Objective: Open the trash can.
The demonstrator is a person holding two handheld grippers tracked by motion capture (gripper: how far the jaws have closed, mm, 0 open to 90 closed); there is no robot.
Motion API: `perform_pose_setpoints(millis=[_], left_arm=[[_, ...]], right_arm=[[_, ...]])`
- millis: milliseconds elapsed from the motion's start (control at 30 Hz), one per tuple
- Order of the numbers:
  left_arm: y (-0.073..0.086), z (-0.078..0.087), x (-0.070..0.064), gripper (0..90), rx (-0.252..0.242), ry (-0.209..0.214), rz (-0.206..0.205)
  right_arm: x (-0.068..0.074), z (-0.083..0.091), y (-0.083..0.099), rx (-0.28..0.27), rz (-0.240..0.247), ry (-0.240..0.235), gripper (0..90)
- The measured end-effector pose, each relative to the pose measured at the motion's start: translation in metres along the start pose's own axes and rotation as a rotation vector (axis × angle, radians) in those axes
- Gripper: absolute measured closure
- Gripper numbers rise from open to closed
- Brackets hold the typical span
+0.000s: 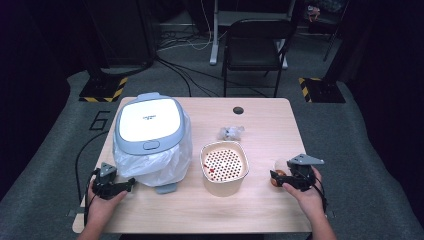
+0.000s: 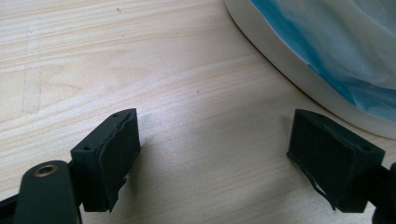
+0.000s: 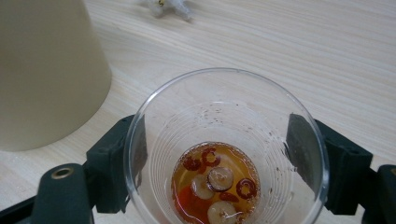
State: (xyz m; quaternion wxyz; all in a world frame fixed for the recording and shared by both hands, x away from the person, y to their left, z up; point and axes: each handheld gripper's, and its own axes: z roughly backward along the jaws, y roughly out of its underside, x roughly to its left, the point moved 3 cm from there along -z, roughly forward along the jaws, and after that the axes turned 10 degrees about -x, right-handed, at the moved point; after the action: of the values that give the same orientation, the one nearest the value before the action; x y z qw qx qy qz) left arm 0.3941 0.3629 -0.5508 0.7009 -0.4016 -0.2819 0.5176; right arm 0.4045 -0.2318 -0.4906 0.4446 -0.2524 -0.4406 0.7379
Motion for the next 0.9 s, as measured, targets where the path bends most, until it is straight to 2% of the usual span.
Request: perform_pose_setpoints(millis=[67,133,267,300,333,367,433,533,600,633,733,800,867,900], left_arm=[[0.000,0.000,0.000,16.9,-0.007,-0.004,-0.010],[0.000,0.000,-0.001,17.7,-0.009,-0.001,-0.003],[0.000,0.000,-0.002,19.2,-0.016,-0.004,0.009],[0.000,0.000,-0.002,20.6,-0.015,-0.003,0.000],[0.000,0.001,-0.003,22.3,-0.019,0.000,0.009],[-0.001,0.002,-0.002,24.4,-0.012,0.002,-0.004],[-0.001,0.002,-0.002,28.7,-0.020,0.004,-0.005],[-0.002,0.004,-0.002,37.4,-0.029,0.015,0.023],[-0.003,0.006,-0.002,39.9,-0.033,0.023,0.042],[-0.004,0.008,-0.001,41.6,-0.032,0.024,0.039],[-0.007,0.015,0.000,47.3,-0.056,0.043,0.074],[-0.009,0.021,0.001,54.0,-0.033,0.061,0.060],[-0.012,0.027,0.000,58.7,-0.030,0.072,0.036],[-0.014,0.031,-0.002,61.0,-0.031,0.084,0.037]], right_arm=[[-0.001,-0.001,0.000,-0.001,-0.008,0.001,18.6],[-0.001,-0.001,0.000,-0.001,-0.008,0.004,14.3],[0.000,0.001,-0.002,-0.016,-0.017,0.003,13.9],[0.000,0.001,-0.003,-0.021,-0.020,0.002,13.9],[0.000,0.002,-0.004,-0.026,-0.016,0.004,13.8],[0.000,0.002,-0.005,-0.029,-0.017,0.006,13.9],[0.000,0.003,-0.008,-0.036,-0.015,0.011,13.9],[-0.001,0.005,-0.011,-0.045,-0.009,0.014,13.9],[-0.001,0.006,-0.013,-0.047,-0.003,0.014,14.0],[0.000,0.006,-0.014,-0.055,-0.005,0.018,14.0],[0.000,0.008,-0.018,-0.062,0.005,0.022,14.1],[0.000,0.010,-0.021,-0.069,0.008,0.028,14.2],[0.000,0.011,-0.024,-0.079,0.014,0.032,14.4],[0.001,0.012,-0.026,-0.081,0.015,0.034,14.4]])
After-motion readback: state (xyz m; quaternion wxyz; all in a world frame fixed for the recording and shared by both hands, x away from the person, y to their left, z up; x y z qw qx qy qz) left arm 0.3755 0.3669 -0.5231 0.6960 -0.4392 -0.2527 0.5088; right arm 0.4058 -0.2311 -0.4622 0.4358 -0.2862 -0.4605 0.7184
